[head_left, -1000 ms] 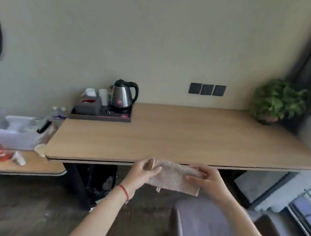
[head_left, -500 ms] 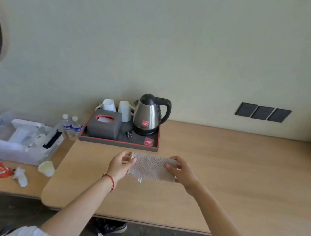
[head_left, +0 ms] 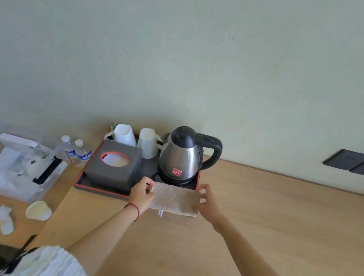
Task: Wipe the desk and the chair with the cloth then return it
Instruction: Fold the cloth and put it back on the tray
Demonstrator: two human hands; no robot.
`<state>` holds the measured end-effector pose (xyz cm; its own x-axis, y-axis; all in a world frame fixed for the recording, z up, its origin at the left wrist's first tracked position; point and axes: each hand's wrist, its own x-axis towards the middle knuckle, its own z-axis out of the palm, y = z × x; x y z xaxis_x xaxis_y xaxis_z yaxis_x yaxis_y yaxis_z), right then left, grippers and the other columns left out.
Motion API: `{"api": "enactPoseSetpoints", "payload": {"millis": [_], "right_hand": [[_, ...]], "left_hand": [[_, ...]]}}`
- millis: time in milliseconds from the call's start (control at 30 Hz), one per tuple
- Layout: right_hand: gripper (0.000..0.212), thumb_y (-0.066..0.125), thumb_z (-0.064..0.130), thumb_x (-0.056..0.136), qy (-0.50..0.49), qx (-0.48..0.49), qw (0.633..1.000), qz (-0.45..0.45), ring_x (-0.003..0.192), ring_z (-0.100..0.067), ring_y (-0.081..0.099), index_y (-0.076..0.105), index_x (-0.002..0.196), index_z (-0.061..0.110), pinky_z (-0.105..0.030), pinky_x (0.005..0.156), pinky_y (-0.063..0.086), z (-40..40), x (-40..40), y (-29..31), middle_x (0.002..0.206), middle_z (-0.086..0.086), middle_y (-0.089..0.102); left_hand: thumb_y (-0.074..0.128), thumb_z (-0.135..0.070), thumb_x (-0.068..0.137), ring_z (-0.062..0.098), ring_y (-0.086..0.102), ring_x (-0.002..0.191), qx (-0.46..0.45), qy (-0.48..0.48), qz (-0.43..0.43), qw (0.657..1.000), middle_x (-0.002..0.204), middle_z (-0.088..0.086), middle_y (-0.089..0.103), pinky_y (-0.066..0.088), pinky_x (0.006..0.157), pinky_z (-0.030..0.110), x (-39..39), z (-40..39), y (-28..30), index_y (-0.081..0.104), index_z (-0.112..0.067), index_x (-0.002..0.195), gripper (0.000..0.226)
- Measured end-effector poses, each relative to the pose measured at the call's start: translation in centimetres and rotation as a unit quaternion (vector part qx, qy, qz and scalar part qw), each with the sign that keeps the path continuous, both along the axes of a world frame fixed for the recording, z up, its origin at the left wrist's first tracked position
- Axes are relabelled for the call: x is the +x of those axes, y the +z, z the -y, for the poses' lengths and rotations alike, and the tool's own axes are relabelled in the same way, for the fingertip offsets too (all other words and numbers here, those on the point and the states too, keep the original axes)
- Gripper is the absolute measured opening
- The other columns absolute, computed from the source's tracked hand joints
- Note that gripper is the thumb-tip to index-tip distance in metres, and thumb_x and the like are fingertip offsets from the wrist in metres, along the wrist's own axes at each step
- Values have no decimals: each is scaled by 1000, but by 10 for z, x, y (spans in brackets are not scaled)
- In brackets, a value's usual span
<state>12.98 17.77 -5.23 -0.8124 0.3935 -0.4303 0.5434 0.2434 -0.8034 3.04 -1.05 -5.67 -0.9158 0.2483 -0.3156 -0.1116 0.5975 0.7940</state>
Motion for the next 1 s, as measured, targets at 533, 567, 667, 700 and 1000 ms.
{"api": "enactPoseSetpoints", "payload": {"millis": [533,567,667,700,1000], "right_hand": [[49,44,-11,79,119,274,953,49,108,-33,50,68,109,20,-39,85,48,9,-36,-33,109,-15,60],[49,45,-10,79,119,279,951,56,109,-33,48,67,110,21,-39,85,48,10,-35,-34,109,-15,59],[45,51,-5,79,152,331,928,73,111,-32,44,63,112,24,-39,88,45,12,-39,-37,107,-13,57],[43,52,-2,81,163,349,920,77,111,-32,43,62,113,25,-38,89,43,12,-40,-36,107,-12,56],[42,53,-4,74,251,475,843,12,111,-32,49,58,114,9,-39,93,42,13,-32,-41,117,-8,58]], "left_hand": [[46,-8,92,36,60,95,-228,-210,-112,944,113,10,51,48,82,41,-37,-17,-22,69,-17,107,29],[48,-7,91,35,61,93,-227,-212,-112,944,113,9,49,49,81,41,-37,-16,-21,69,-19,107,28],[54,-5,85,32,62,91,-249,-227,-111,935,115,7,44,52,79,40,-39,-14,-20,64,-23,110,32],[56,-6,84,30,61,92,-270,-235,-116,927,115,6,42,52,78,40,-40,-13,-20,62,-25,112,35],[70,5,63,28,61,85,-311,-356,-351,808,96,5,64,52,63,34,-40,-9,-20,73,-18,94,39]]}}
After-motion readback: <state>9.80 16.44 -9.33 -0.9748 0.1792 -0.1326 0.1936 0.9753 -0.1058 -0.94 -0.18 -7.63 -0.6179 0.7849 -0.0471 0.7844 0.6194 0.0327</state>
